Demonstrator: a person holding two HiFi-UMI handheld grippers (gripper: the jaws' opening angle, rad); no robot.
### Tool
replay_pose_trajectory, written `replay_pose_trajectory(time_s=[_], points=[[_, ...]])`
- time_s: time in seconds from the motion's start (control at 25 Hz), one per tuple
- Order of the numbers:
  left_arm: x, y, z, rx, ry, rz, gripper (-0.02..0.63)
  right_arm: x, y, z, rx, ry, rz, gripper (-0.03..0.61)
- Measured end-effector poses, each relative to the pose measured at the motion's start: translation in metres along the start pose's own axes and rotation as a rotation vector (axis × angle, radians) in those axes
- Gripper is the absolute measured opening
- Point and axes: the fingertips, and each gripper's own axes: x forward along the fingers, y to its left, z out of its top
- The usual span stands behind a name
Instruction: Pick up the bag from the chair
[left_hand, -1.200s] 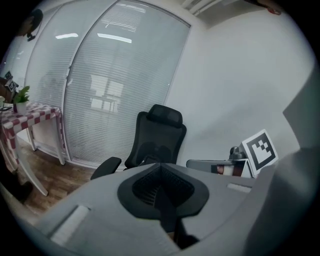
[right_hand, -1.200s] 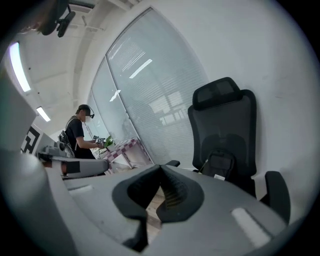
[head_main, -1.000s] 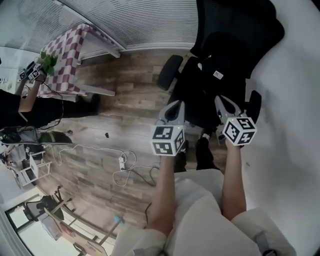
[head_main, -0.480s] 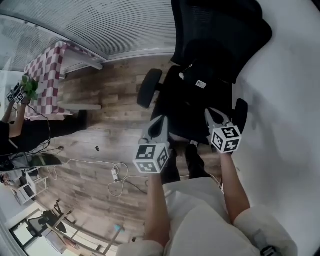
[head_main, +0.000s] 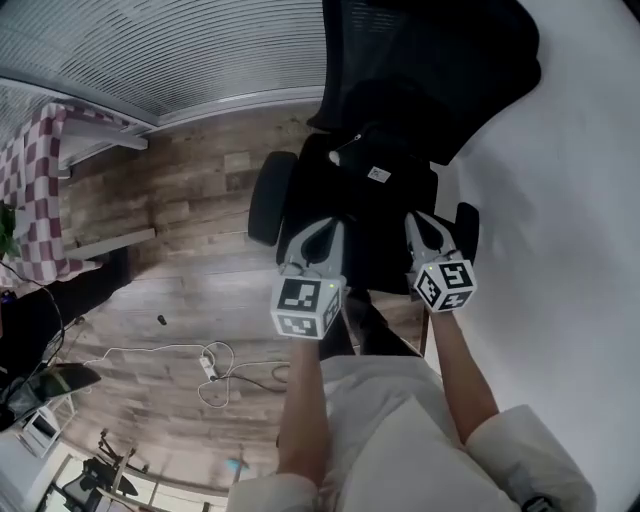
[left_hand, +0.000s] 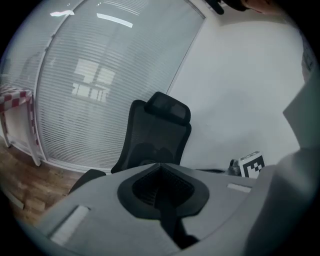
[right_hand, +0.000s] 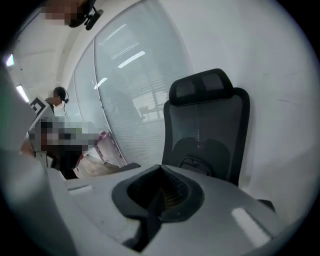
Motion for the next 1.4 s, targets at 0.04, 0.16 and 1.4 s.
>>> replay_pose_trajectory(time_s=[0.04, 0.16, 1.4], points=[[0.010, 0.005, 0.005, 0.011, 0.005, -0.016, 0.006, 0.009, -0.003, 0.000, -0.014, 0.020, -0.015, 0.000], [0.035, 0.015, 0.016, 0.080, 0.024, -0.039, 0.006, 0.028, -0.013, 0.012, -0.027, 0.018, -0.092, 0.000], [0.233, -0.041, -0.001, 0.097, 0.173, 0.009, 0.006, 0.217, -0.196, -0.024, -0.330, 0.317, 0.075, 0.169]])
